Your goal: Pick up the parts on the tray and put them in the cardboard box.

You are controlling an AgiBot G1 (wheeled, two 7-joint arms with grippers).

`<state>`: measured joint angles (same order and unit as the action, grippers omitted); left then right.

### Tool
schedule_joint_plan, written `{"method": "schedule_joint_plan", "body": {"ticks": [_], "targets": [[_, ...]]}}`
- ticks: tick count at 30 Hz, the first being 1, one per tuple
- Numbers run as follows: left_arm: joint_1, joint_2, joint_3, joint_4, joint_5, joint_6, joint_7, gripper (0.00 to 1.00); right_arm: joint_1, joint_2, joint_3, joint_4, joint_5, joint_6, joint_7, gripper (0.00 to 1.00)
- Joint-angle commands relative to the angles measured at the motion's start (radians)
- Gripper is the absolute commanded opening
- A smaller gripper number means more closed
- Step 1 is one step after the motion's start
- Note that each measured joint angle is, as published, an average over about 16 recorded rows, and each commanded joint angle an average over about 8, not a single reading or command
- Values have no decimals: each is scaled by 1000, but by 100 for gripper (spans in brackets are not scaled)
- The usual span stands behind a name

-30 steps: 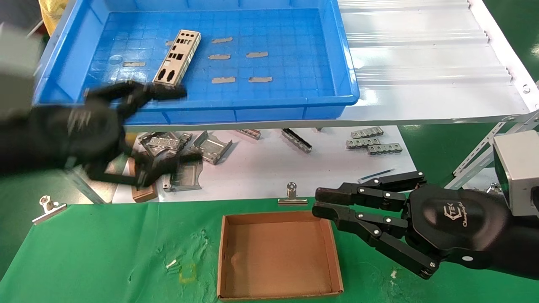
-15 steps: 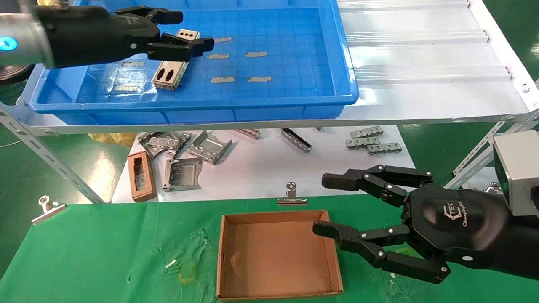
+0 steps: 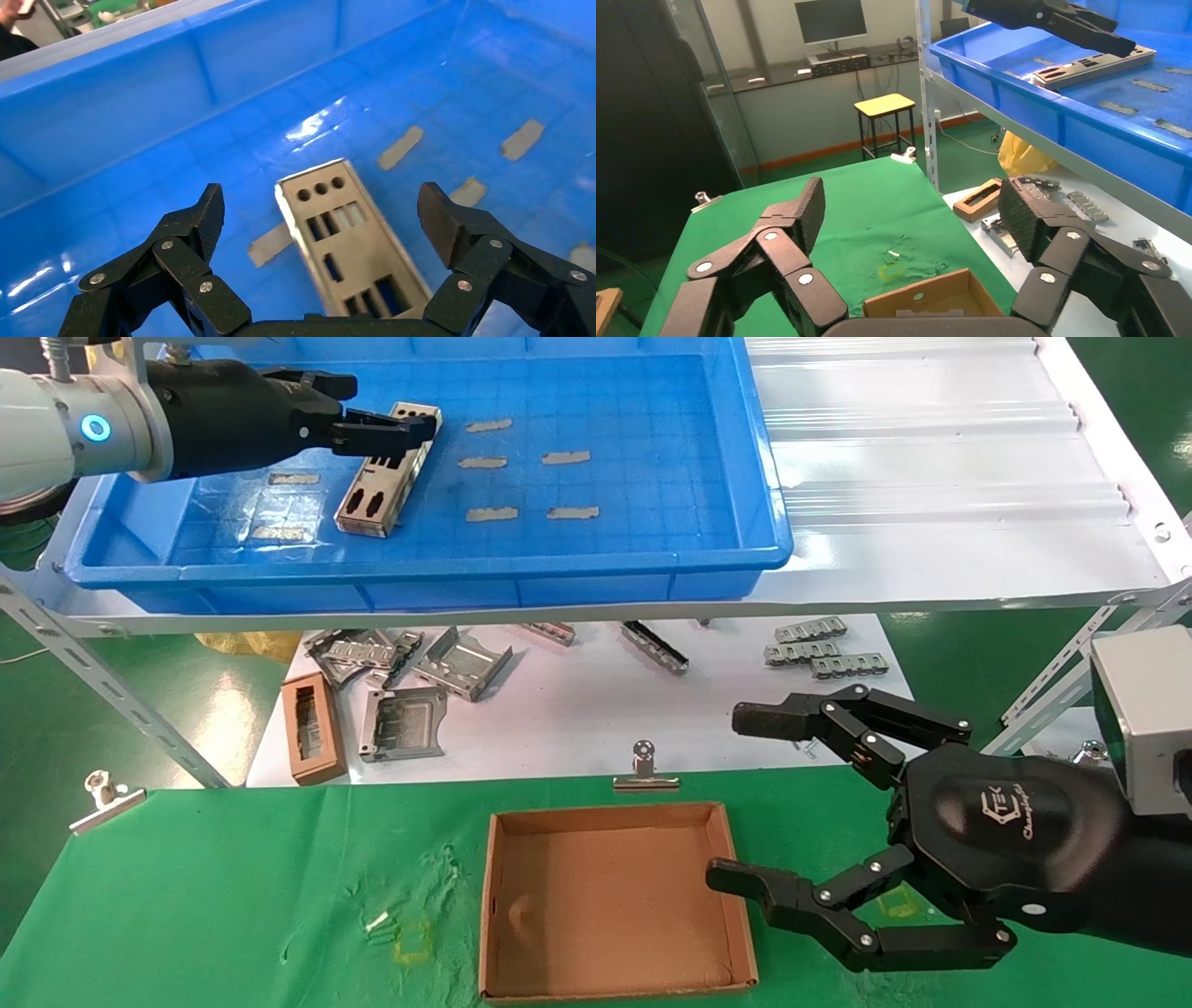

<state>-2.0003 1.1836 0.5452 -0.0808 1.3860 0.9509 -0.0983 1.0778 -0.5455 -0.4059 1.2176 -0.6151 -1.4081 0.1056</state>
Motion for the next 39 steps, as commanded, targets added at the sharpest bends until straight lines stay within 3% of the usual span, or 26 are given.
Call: {"method": "schedule_joint_plan", "body": {"ticks": [1, 4, 5, 11, 13, 39], "targets": [[-3, 4, -2, 14, -3, 3, 1, 100, 0, 0, 0, 0, 0, 0, 0, 100], [-4, 3, -5, 24, -8, 18, 7, 98, 0, 0, 0, 0, 0, 0, 0, 100], [-4, 3, -6, 28, -9, 24, 9, 90, 0, 0, 0, 0, 0, 0, 0, 100], [0, -1, -10, 46, -16, 52, 16, 16, 0, 0, 0, 0, 0, 0, 0, 100], [1, -2, -10, 51, -16, 59, 18, 0, 0, 0, 0, 0, 0, 0, 0, 100], [-6, -21, -13, 76, -20, 87, 37, 0, 0, 0, 0, 0, 0, 0, 0, 100]]}}
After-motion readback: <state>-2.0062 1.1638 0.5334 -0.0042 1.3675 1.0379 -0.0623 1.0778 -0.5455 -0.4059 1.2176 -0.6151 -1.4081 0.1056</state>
